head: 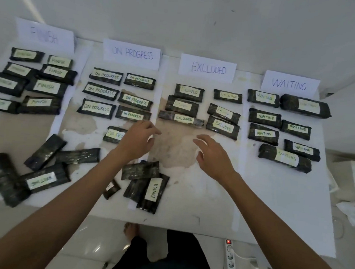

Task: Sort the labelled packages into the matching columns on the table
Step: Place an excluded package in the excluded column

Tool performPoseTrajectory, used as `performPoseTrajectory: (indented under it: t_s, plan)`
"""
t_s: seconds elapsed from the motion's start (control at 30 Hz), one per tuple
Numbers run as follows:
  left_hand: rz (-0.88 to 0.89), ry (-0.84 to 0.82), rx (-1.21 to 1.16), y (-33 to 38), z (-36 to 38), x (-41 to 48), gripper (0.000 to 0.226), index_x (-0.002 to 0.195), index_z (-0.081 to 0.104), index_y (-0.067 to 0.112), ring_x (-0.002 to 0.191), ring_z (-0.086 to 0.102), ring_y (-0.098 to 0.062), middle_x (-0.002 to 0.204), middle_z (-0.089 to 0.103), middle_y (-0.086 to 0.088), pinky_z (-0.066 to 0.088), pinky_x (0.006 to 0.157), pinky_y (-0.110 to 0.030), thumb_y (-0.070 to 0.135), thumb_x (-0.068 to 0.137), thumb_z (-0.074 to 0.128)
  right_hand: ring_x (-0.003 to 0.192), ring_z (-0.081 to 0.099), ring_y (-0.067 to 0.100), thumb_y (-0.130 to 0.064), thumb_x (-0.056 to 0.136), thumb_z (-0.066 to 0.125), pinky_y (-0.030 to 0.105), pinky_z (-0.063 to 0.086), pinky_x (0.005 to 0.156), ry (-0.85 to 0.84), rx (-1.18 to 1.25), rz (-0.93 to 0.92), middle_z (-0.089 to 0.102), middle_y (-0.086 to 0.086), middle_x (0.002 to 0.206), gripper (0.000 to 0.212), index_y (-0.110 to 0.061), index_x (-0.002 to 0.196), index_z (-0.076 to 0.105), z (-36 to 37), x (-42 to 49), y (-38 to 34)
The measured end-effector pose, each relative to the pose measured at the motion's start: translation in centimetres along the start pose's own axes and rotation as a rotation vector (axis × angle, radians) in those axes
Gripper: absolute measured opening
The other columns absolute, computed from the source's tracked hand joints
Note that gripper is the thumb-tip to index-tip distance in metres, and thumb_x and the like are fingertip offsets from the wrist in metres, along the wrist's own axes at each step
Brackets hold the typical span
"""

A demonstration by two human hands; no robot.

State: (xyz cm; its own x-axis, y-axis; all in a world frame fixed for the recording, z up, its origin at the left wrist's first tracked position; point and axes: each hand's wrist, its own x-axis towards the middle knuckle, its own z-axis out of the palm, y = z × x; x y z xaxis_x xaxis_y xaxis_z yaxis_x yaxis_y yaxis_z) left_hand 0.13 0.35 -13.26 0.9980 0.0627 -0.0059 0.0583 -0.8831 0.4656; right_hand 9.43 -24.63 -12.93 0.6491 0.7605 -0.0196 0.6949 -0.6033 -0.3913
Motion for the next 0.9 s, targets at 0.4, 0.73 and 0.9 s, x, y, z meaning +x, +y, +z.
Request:
performPoseTrajectory:
  t_s: [0.4,0.73,0.9]
  plan:
    - [-0.191,-0.326,0.014,-1.4,1.9,-10.5,0.072,0.139,0.039,0.021,0.114,0.042,-0.024,0.13,0.044,-0.005,0.041,0.092,-0.036,0.028,0.076,0.072,0.12,0.047,0.029,-0.003,0.085,0.058,0.04,0.044,0.097,-0.339,0.057,-0.099,0.042,0.009,0.142,0.052,-0.013,0.135,0.048,6.4,-0.6,-9.8]
    - [-0.349,0.004,-0.504,-0.5,0.4,-9.8,0.025,0.115,0.062,0.014,0.084,0.058,-0.015,0.101,0.063,-0.003,0.053,0.074,-0.034,0.012,0.092,0.053,0.083,0.059,0.013,-0.015,0.093,0.056,0.015,0.047,0.066,-0.221,0.641,0.367,0.067,0.006,0.102,0.017,-0.014,0.108,0.064,3.1,0.4,-10.4]
    - [-0.453,0.002,-0.65,0.9,-0.3,-9.5,0.025,0.115,0.063,0.012,0.094,0.059,-0.016,0.1,0.063,0.0,0.049,0.08,-0.026,0.012,0.094,0.049,0.071,0.06,0.012,-0.018,0.095,0.055,0.018,0.048,0.055,-0.231,0.761,0.505,0.069,0.014,0.101,0.012,-0.014,0.105,0.061,1.7,-0.1,-10.7]
